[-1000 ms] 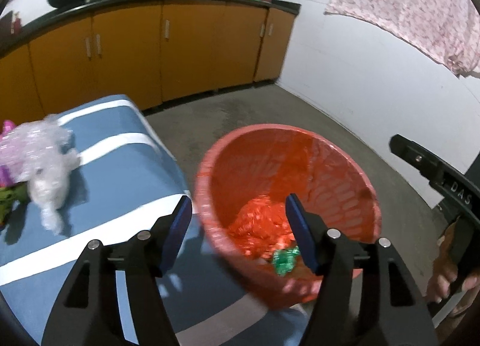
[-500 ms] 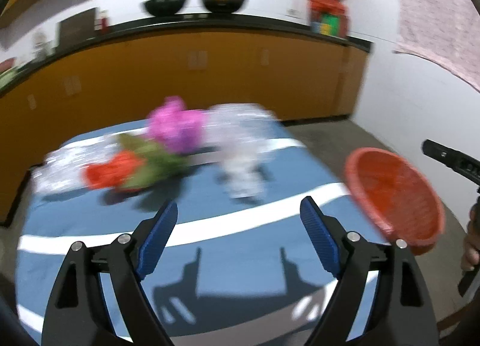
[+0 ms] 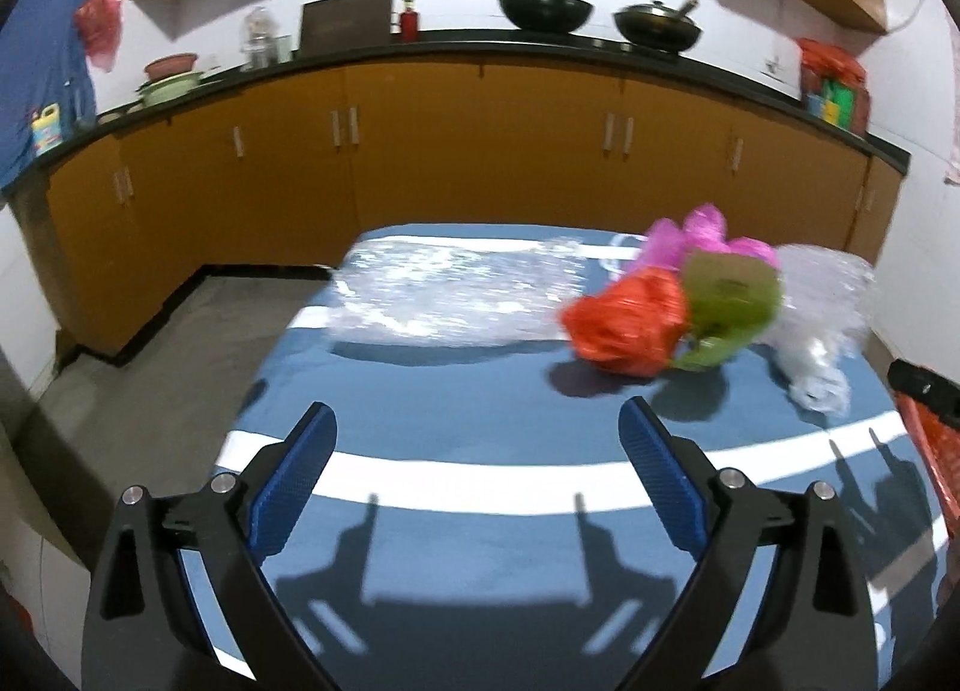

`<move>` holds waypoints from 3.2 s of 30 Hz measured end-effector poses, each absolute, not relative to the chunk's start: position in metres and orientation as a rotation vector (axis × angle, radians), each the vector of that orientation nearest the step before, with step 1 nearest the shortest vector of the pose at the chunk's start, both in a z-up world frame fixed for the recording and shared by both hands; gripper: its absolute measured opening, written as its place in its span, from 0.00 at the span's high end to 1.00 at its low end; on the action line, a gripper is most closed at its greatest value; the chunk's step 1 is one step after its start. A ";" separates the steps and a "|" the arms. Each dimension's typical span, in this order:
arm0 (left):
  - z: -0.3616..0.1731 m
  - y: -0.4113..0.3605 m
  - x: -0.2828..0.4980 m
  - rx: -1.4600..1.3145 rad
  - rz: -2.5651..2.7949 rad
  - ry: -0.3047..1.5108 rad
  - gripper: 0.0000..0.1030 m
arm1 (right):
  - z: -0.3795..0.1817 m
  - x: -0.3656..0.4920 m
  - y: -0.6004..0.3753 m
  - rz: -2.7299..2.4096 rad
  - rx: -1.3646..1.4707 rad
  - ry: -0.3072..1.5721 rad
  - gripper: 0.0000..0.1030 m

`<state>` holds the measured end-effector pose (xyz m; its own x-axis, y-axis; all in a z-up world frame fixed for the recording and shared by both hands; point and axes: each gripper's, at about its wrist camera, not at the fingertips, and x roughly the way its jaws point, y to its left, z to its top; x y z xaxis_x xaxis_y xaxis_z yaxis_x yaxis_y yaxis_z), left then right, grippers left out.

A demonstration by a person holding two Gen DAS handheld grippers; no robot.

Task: Collect trash
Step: 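Move both open tools back to the bags on the table, then grasp clear bag with right tool while left tool grasps bubble wrap, then carry clear bag and bubble wrap over the red basket with both tools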

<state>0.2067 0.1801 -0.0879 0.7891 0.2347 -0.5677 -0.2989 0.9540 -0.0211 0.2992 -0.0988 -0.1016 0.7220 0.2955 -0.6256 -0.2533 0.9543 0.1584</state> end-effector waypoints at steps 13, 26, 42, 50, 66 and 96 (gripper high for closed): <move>-0.095 0.214 0.212 -0.138 0.326 0.576 0.05 | -0.130 0.362 -0.051 0.233 0.046 0.770 0.33; -0.092 0.203 0.217 -0.134 0.292 0.572 0.05 | -0.141 0.368 -0.050 0.241 0.004 0.789 0.66; -0.078 0.149 0.222 -0.122 0.169 0.536 0.04 | -0.139 0.289 -0.114 0.241 0.021 0.765 0.66; -0.067 0.112 0.226 -0.139 0.084 0.520 0.03 | -0.127 0.265 -0.147 0.170 0.047 0.728 0.66; -0.082 -0.007 0.283 -0.045 -0.076 0.610 0.02 | -0.102 0.239 -0.245 0.026 0.121 0.642 0.66; -0.091 -0.018 0.282 -0.031 -0.216 0.728 0.81 | -0.098 0.222 -0.287 -0.047 0.184 0.619 0.66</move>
